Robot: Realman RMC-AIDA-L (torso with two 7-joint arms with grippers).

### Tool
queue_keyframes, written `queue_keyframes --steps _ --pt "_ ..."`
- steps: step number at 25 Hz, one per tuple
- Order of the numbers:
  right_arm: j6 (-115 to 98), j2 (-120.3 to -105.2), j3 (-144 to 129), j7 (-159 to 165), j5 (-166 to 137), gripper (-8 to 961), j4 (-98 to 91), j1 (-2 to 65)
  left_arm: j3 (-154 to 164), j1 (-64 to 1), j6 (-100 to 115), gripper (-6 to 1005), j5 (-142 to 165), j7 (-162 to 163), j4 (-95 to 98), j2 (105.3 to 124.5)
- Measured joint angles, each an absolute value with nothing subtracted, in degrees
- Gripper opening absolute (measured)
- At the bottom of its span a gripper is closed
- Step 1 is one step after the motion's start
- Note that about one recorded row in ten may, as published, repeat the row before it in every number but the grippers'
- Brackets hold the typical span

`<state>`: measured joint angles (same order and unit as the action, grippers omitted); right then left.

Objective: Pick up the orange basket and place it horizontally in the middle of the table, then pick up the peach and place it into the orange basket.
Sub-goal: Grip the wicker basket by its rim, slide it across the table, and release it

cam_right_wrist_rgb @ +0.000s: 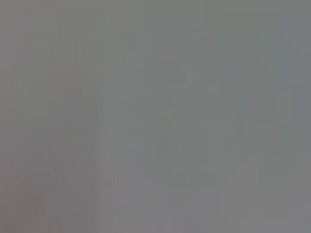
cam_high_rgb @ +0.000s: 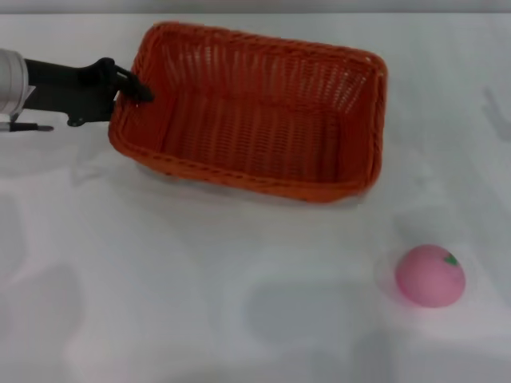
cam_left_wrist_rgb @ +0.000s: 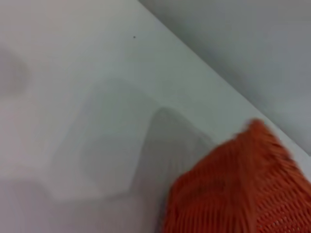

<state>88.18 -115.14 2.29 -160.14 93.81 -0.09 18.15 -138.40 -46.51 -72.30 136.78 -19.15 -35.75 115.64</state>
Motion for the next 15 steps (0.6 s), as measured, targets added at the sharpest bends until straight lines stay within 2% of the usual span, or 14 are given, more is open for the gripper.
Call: queue_keyframes --steps 5,10,13,15 --pt "88.2 -115.14 2.3 -160.1 93.8 842 0.2 18.2 -138.3 -47.5 -72.8 322 136.3 -20.5 -34.1 115.43" --pt "88.2 -115.14 2.3 -160.1 93.8 841 0.4 18.2 -138.3 -47.6 -73.3 523 136.3 -20.8 -33.6 115.32" --pt "88.3 -115.14 2.3 -160.1 93.8 841 0.4 18.1 -138.3 -47.2 -74.1 749 136.3 -21.5 -33.4 115.31" --pt "88.4 -115.14 2.3 -160.1 93.8 841 0.5 18.0 -138.4 -46.6 -74.6 756 136.3 -22.8 -33.7 115.29"
